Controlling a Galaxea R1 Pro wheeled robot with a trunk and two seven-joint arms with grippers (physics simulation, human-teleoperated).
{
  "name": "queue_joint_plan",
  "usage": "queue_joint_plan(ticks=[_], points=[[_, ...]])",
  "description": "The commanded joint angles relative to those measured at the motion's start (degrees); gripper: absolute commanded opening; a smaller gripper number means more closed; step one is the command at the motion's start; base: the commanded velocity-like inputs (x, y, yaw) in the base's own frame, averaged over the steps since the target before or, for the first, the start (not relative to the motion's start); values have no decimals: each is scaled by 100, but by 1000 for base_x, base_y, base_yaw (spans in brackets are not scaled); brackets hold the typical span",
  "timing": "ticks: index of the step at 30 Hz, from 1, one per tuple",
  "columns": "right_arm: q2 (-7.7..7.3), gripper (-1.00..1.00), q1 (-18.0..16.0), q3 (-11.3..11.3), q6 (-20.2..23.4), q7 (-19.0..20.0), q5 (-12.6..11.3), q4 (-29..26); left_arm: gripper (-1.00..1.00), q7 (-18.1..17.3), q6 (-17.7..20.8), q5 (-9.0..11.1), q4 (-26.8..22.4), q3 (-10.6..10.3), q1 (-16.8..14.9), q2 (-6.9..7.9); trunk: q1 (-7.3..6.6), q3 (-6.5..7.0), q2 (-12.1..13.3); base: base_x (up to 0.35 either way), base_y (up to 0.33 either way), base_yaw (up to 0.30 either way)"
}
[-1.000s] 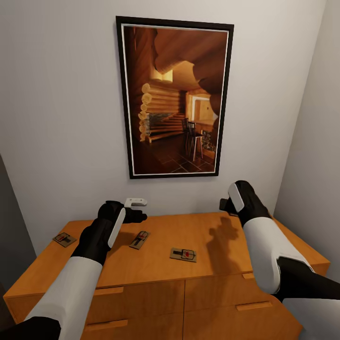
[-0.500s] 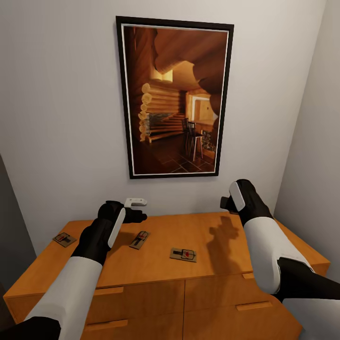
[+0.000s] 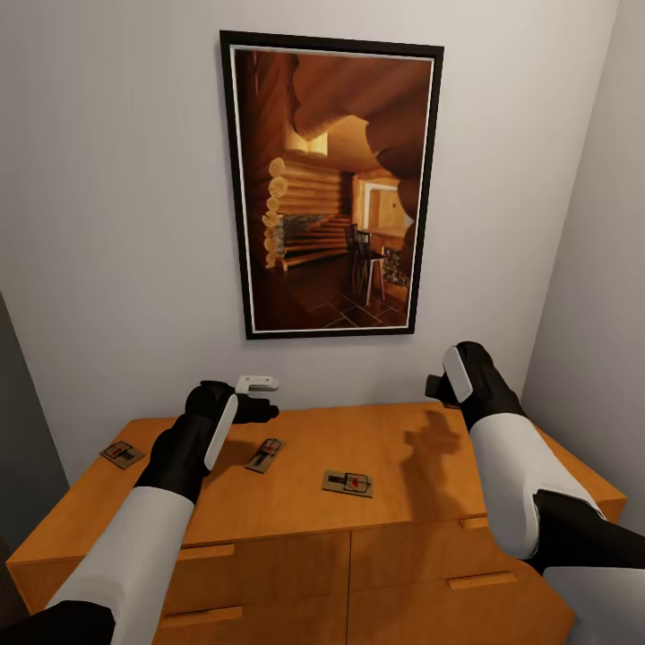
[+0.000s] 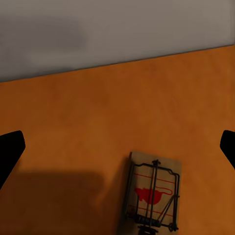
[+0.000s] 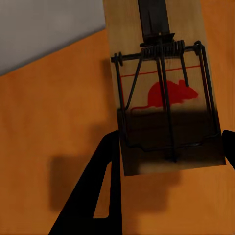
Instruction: Take the four mousetraps from the cabinet in the bathroom and place them on the bathroom floor. Make sure all four end up on the same floor surface, and ensure that at least two of them are either under or directly next to the same bathroom sink.
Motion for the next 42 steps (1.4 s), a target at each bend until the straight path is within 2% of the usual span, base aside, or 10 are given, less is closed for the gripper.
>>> queue_joint_plan(ticks=[1, 28, 42], points=[[3, -100, -3, -20, 4, -49, -71, -7, 100, -1, 24, 10, -5, 0, -4, 0, 0, -7, -4, 0, 0, 0], [-4, -100, 4, -11, 4, -40, -77, 20, 100, -1, 31, 4, -9, -5, -4, 15, 0, -7, -4, -3, 0, 0], [-4, -100, 4, -11, 4, -40, -75, 46, 100, -1, 39, 1, -5, -8, -4, 18, 0, -7, -4, -248, 0, 0]])
